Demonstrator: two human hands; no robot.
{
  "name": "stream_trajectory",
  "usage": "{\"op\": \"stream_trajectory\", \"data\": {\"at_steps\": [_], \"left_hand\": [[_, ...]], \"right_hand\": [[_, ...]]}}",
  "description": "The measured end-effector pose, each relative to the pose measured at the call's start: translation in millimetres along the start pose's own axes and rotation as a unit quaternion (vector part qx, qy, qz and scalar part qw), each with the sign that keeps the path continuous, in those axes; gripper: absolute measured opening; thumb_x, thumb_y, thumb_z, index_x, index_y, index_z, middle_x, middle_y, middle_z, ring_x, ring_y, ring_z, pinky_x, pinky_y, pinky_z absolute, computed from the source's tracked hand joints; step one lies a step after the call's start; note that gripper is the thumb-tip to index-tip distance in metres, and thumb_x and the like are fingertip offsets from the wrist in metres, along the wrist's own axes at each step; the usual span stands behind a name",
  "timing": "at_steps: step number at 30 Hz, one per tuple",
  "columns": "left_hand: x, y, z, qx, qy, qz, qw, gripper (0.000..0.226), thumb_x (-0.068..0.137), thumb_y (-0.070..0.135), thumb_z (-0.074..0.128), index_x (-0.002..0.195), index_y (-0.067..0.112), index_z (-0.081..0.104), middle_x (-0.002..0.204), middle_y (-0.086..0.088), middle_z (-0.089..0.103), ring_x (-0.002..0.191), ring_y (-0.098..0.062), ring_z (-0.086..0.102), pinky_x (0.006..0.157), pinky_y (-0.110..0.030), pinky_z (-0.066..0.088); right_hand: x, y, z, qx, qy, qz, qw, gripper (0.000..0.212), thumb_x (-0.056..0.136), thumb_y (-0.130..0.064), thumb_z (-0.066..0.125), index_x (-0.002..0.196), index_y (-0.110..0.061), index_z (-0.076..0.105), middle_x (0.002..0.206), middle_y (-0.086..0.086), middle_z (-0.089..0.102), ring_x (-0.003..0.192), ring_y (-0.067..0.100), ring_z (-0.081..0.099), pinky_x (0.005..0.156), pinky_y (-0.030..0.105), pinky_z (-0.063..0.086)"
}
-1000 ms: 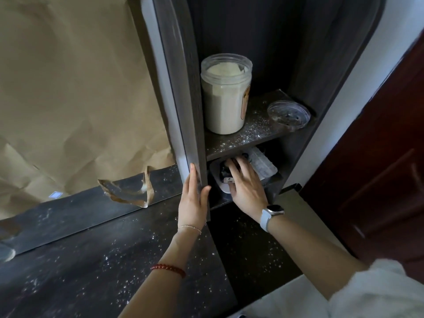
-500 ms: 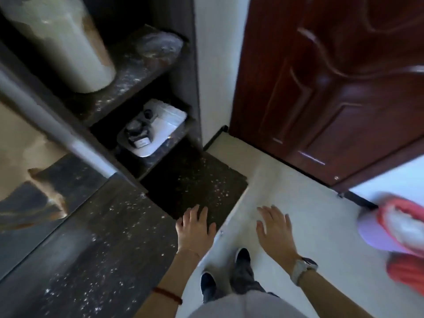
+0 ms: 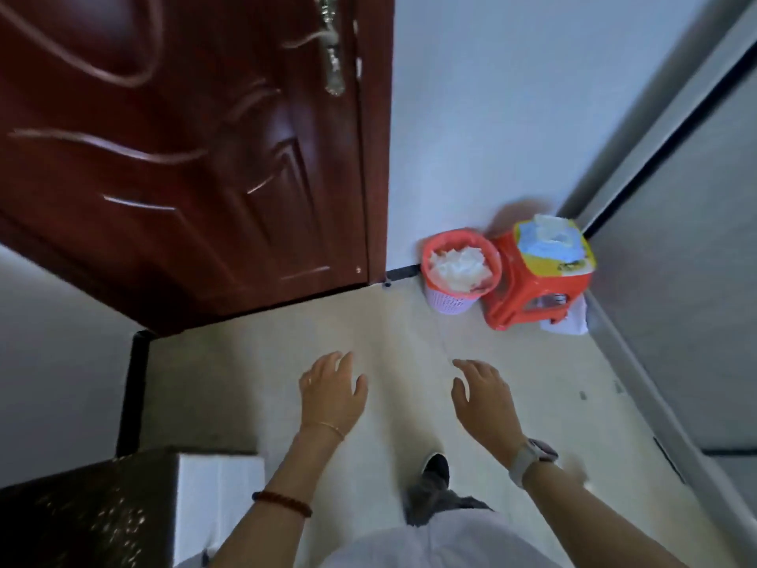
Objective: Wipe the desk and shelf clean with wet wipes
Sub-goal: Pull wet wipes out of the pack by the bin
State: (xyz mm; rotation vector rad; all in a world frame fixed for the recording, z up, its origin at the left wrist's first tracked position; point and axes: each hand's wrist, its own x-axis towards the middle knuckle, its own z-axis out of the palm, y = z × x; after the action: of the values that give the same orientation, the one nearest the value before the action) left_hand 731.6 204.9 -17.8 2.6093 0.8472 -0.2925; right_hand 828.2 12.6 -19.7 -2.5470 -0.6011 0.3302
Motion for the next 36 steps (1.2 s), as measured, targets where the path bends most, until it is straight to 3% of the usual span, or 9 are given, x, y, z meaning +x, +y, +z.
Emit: {"op": "stream_trajectory", "data": {"at_steps": [8, 15, 18, 20, 23, 32, 36], "left_hand": [[123.7, 190.6, 26.4, -0.042, -0.044, 0.076, 0.995, 0.041, 0.090, 0.034, 0.045, 0.129, 0.020, 0.046, 0.132, -0.005, 0.049, 0.121, -0.024, 0.043, 0.098, -0.038, 0.032], [236.5, 278.3, 30.4, 0.017, -0.060, 0.122, 0.991, 0.035, 0.090, 0.031, 0.042, 0.122, 0.019, 0.051, 0.128, -0.003, 0.051, 0.119, -0.022, 0.045, 0.093, -0.034, 0.038], [298.8, 324.2, 29.5, -0.032, -0.079, 0.123, 0.989, 0.036, 0.088, 0.030, 0.047, 0.122, 0.018, 0.052, 0.129, -0.005, 0.051, 0.120, -0.024, 0.045, 0.098, -0.037, 0.037], [339.6, 354.3, 30.3, -0.010, -0.085, 0.158, 0.984, 0.039, 0.089, 0.032, 0.047, 0.125, 0.018, 0.049, 0.133, -0.006, 0.048, 0.121, -0.024, 0.043, 0.099, -0.036, 0.035], [409.1, 399.0, 36.6, 0.032, -0.109, 0.195, 0.974, 0.042, 0.092, 0.035, 0.040, 0.132, 0.022, 0.041, 0.138, -0.004, 0.042, 0.124, -0.023, 0.040, 0.103, -0.037, 0.032], [553.0, 483.0, 133.2, 0.038, -0.164, 0.180, 0.969, 0.036, 0.089, 0.034, 0.044, 0.121, 0.019, 0.052, 0.125, -0.004, 0.055, 0.117, -0.023, 0.047, 0.093, -0.038, 0.038], [588.6, 504.6, 206.8, 0.015, -0.199, 0.179, 0.963, 0.038, 0.089, 0.031, 0.048, 0.122, 0.013, 0.051, 0.122, -0.009, 0.055, 0.115, -0.026, 0.047, 0.093, -0.036, 0.038]], "right_hand": [[87.6, 124.3, -96.5, 0.007, 0.036, 0.131, 0.991, 0.038, 0.090, -0.010, 0.049, 0.128, -0.008, 0.049, 0.125, 0.013, 0.055, 0.113, 0.031, 0.053, 0.094, 0.040, 0.041], [176.8, 183.0, -129.9, 0.034, 0.071, 0.183, 0.980, 0.039, 0.089, -0.006, 0.050, 0.128, -0.007, 0.049, 0.123, 0.015, 0.057, 0.113, 0.031, 0.055, 0.094, 0.040, 0.043], [236.7, 211.6, -145.1, 0.033, 0.091, 0.199, 0.975, 0.039, 0.086, -0.003, 0.052, 0.125, -0.004, 0.052, 0.118, 0.018, 0.060, 0.108, 0.033, 0.058, 0.090, 0.042, 0.047], [278.7, 231.2, -154.3, 0.022, 0.095, 0.208, 0.973, 0.039, 0.085, -0.002, 0.054, 0.124, -0.002, 0.053, 0.114, 0.020, 0.061, 0.104, 0.036, 0.059, 0.086, 0.043, 0.048], [348.3, 262.9, -164.6, 0.008, 0.084, 0.229, 0.970, 0.039, 0.087, -0.005, 0.052, 0.126, -0.004, 0.051, 0.122, 0.016, 0.059, 0.112, 0.032, 0.056, 0.091, 0.041, 0.045], [482.6, 378.5, -124.1, 0.046, -0.015, 0.260, 0.964, 0.041, 0.092, -0.012, 0.044, 0.133, -0.011, 0.042, 0.135, 0.006, 0.048, 0.126, 0.021, 0.042, 0.104, 0.031, 0.033], [517.9, 435.9, -88.7, 0.057, -0.019, 0.276, 0.959, 0.036, 0.092, -0.009, 0.041, 0.127, -0.005, 0.047, 0.125, 0.013, 0.054, 0.118, 0.028, 0.050, 0.098, 0.034, 0.039]]}}
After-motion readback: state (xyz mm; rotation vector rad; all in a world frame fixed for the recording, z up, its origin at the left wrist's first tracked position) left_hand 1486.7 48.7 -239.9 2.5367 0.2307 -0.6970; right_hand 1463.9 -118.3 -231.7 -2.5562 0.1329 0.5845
